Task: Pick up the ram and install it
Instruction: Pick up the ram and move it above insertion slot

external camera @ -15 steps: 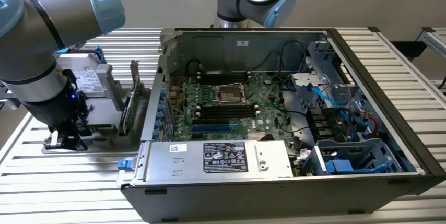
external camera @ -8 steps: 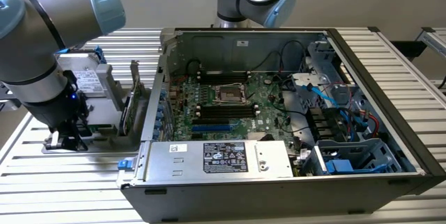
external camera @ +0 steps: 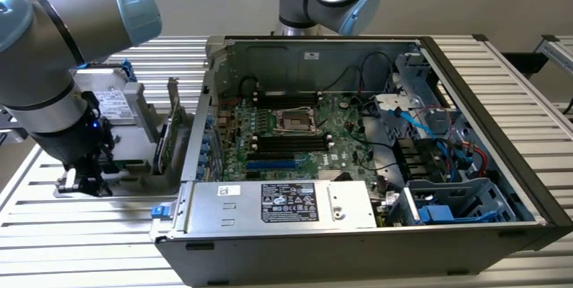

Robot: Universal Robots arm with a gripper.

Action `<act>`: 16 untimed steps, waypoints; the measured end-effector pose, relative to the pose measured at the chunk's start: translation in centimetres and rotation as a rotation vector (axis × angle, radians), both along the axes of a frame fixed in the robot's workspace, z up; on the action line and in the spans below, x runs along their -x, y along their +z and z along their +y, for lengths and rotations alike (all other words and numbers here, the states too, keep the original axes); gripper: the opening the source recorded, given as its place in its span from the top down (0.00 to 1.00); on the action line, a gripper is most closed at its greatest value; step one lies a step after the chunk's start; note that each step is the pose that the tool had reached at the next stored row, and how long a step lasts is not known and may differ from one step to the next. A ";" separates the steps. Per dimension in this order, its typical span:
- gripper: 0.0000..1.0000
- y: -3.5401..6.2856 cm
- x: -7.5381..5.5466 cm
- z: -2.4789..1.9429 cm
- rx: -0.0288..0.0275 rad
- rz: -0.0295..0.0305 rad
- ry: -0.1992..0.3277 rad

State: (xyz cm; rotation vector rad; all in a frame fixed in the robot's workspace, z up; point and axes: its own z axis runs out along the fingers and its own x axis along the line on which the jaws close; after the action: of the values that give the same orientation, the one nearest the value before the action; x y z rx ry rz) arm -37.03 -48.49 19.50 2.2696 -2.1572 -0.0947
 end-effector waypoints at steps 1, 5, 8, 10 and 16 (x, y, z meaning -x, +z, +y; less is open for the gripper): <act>0.49 -0.02 0.0 0.00 0.0000 0.0000 0.000; 0.64 -0.10 0.0 0.00 0.0000 0.0000 0.000; 0.76 -0.13 0.0 0.00 -0.0002 0.0000 0.000; 0.87 -0.13 0.0 0.00 0.0000 0.0000 0.000; 0.87 -0.13 0.0 0.00 0.0000 0.0000 0.000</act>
State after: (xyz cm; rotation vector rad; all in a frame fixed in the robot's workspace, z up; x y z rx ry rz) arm -37.03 -48.49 19.37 2.2696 -2.1572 -0.0947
